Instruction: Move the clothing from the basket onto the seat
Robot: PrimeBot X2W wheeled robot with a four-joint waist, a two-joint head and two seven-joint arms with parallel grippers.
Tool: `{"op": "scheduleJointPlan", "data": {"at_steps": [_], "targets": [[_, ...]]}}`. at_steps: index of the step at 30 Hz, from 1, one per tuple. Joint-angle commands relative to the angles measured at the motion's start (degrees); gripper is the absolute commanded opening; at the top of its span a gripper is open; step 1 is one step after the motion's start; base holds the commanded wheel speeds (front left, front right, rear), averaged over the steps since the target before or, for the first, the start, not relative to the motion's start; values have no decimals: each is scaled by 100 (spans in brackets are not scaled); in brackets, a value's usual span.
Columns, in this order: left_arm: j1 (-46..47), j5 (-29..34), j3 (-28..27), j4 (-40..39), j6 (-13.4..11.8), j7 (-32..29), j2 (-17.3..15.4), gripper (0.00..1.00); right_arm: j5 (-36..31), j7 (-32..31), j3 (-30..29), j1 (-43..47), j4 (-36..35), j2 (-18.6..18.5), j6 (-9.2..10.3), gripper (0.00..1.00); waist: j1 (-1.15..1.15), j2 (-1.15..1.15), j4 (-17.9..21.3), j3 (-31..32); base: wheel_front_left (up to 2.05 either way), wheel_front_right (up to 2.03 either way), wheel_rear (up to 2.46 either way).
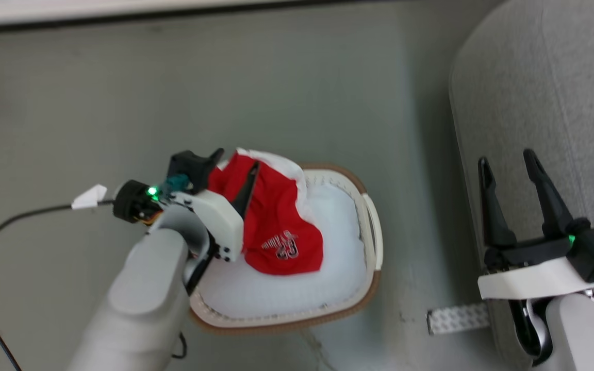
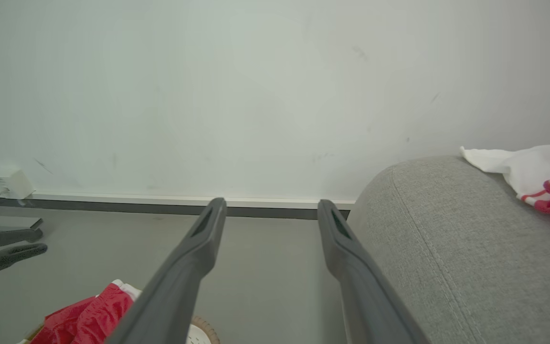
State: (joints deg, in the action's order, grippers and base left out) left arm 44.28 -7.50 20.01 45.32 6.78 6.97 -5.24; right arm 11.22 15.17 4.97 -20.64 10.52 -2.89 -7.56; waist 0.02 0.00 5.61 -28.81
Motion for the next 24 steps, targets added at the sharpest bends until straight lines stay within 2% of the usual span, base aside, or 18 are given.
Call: {"op": "scheduleJointPlan", "data": {"at_steps": [1,8,15,19,24], "targets": [[101,29,-23,65,7,-39,-95,100,66,-4,13,-112,-49,0,15,100,-2,0,362,-661,0,0,0],[669,29,18,927,9,-134,-316,100,197,-4,168,-389,-287,-1,15,100,-2,0,512,-1304,0,0,0],[1059,39,-20,1530,-178,75,-505,100,217,-4,118,-439,-328,0,15,100,-2,0,526,-1557,0,0,0],[1201,22,13,1751,-174,240,-519,100,205,-4,126,-474,-296,-1,15,100,-2,0,519,-1615,0,0,0],[1309,34,165,1929,-95,405,-369,100,243,-4,172,-530,-255,-1,15,100,-2,0,534,-1660,0,0,0]]}}
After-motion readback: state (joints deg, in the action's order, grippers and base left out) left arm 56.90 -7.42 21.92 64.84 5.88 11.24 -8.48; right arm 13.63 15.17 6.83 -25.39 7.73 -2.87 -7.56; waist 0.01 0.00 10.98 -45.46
